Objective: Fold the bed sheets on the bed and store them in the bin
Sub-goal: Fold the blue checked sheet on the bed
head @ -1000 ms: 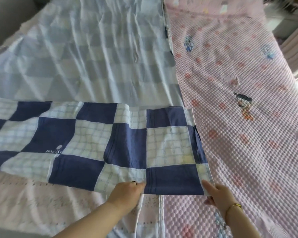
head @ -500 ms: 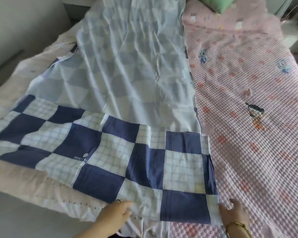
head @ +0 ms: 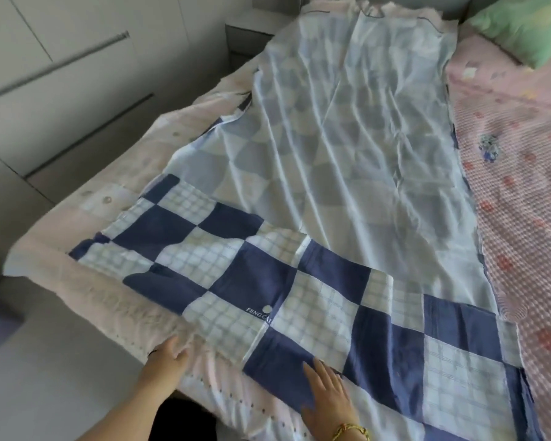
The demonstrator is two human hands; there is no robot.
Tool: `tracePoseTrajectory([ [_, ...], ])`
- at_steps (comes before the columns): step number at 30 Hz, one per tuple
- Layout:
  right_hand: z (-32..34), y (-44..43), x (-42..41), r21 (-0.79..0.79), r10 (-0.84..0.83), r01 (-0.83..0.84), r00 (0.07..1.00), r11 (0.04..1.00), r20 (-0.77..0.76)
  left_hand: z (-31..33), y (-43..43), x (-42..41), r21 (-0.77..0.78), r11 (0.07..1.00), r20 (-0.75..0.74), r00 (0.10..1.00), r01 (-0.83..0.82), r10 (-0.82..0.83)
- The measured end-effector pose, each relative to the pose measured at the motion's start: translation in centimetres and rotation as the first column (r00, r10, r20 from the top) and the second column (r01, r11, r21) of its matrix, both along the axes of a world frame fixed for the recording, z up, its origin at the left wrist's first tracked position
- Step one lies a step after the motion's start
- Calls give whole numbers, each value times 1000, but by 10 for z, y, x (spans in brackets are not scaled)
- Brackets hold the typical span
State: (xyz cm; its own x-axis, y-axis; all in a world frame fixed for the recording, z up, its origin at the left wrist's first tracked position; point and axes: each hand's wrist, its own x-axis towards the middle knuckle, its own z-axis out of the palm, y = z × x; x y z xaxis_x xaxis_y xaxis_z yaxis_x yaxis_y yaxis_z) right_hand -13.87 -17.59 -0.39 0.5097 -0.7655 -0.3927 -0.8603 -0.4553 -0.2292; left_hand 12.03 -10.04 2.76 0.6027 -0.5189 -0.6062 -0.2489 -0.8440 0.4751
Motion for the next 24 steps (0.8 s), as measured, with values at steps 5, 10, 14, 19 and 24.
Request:
tracePoseTrajectory([
  [5, 0, -4, 127, 185, -19, 22, 1000, 982, -17, -16, -13, 135, -51, 957, -32, 959, -284, 283],
  [10, -54, 6, 221, 18, -120, 121, 993, 993, -9, -26, -42, 242, -95, 891, -71, 896, -444, 439],
  [14, -50, 3, 256, 66, -53, 46, 993, 997, 108, -31, -61, 290, -102, 801, -194, 801, -590, 566],
  [19, -46, 1, 294, -66, -97, 102, 993, 993, 67, -25, -90, 325, -59, 682, -378, 649, -729, 661],
  [24, -25, -5, 306, 4, -71, 71, 994, 997, 80, -8, -90, 352, -275, 803, -46, 842, -528, 538],
])
